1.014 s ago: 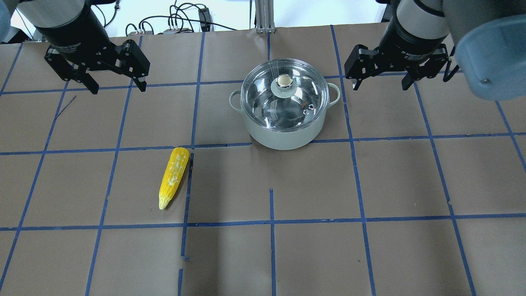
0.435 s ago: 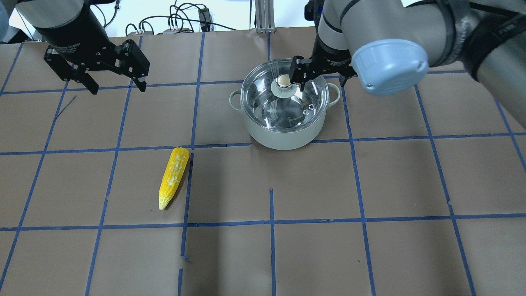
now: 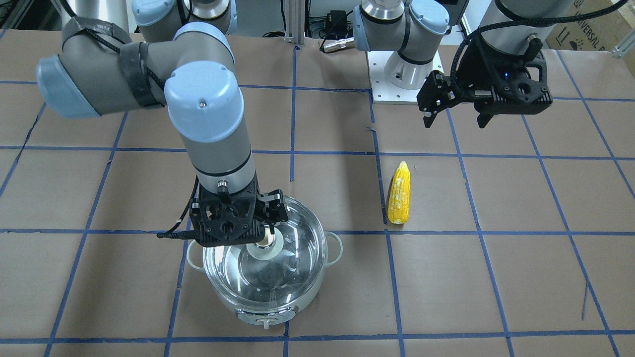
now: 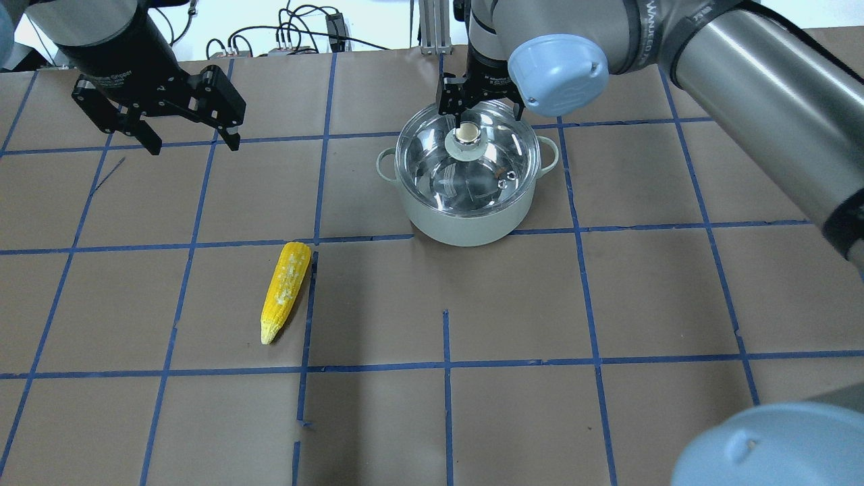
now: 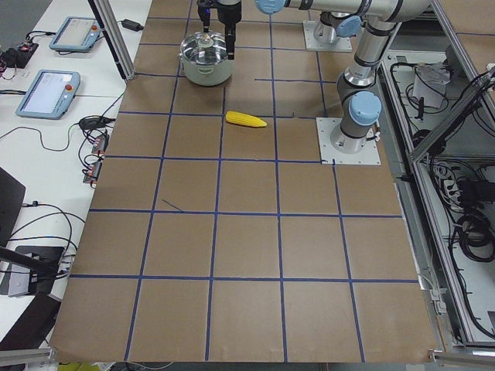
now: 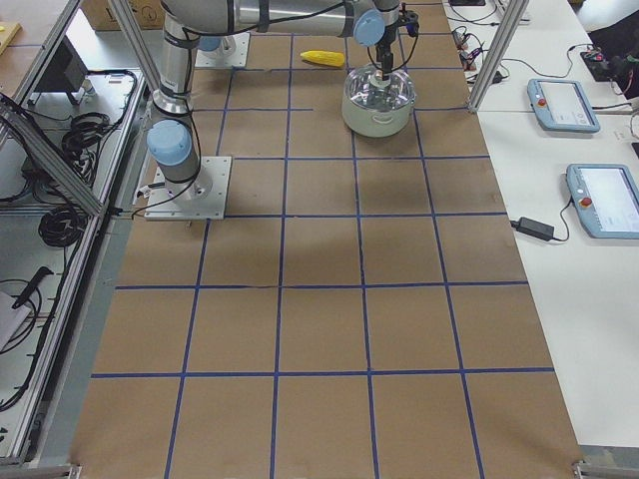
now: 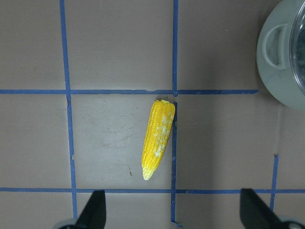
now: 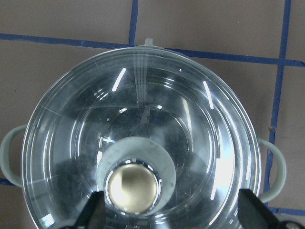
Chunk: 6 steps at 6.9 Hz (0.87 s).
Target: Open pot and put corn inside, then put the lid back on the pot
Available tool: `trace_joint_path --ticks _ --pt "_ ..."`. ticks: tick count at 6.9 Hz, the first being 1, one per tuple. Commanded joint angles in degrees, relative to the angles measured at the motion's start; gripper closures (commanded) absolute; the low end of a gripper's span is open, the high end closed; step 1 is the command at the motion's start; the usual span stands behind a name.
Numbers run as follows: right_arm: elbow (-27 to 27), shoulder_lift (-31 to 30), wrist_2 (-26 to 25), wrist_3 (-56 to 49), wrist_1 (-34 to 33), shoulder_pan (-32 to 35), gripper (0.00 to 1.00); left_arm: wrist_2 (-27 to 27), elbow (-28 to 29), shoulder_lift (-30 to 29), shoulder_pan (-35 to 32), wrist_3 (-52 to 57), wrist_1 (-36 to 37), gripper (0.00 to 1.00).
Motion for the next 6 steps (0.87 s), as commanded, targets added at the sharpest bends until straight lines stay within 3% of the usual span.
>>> trace_joint_path --ticks 1,6 --pt "-1.4 2.9 -1.0 0.2 -1.3 0.5 0.07 0.1 0.0 0.0 0.0 0.0 0.0 0.0" --pt "-0.6 3.6 -1.2 1.1 -1.5 2.2 0.09 0.1 -0.1 0.0 0.0 0.1 -0.1 0.0"
